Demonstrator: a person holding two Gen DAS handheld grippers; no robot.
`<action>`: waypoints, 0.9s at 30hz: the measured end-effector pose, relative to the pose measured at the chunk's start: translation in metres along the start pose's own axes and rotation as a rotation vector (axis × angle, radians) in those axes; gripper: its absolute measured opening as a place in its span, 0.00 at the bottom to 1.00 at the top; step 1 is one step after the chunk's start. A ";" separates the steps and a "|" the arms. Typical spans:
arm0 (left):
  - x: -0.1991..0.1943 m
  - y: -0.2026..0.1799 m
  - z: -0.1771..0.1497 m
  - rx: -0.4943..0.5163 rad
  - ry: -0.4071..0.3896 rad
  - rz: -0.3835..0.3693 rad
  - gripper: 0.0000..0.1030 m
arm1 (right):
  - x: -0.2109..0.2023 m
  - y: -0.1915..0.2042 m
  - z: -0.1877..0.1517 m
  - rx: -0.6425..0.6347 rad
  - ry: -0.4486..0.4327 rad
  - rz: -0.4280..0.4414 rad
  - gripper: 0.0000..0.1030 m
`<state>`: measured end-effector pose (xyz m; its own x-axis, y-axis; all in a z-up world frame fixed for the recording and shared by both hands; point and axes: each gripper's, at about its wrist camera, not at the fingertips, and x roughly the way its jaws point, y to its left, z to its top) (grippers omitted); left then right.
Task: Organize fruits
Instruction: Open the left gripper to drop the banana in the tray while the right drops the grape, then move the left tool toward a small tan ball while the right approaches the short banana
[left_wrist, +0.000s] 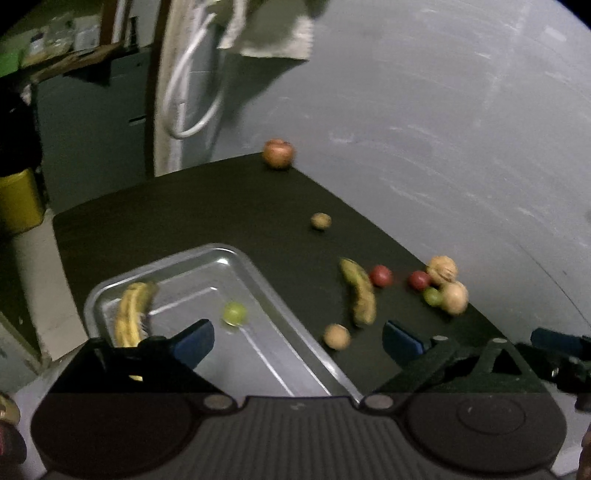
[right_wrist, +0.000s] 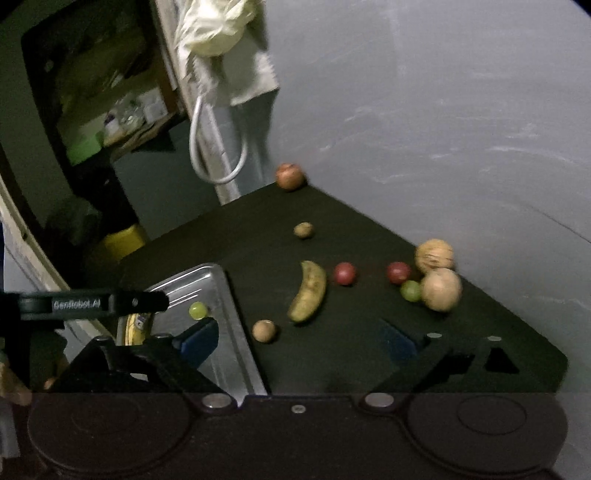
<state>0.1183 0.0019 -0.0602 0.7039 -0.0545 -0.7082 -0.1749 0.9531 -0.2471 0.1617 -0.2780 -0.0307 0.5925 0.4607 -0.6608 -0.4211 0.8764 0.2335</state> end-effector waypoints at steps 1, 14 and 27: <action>-0.003 -0.005 -0.003 0.010 -0.001 -0.002 0.97 | -0.006 -0.006 -0.003 0.011 -0.008 -0.005 0.92; -0.029 -0.036 -0.004 0.063 -0.041 0.035 0.98 | -0.040 -0.036 -0.011 0.064 -0.085 0.005 0.93; 0.015 -0.003 0.045 0.096 0.002 -0.008 0.98 | 0.017 -0.001 0.004 0.070 -0.025 -0.012 0.92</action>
<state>0.1606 0.0117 -0.0406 0.7033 -0.0624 -0.7082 -0.1025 0.9768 -0.1879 0.1742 -0.2703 -0.0393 0.6146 0.4528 -0.6460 -0.3653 0.8891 0.2757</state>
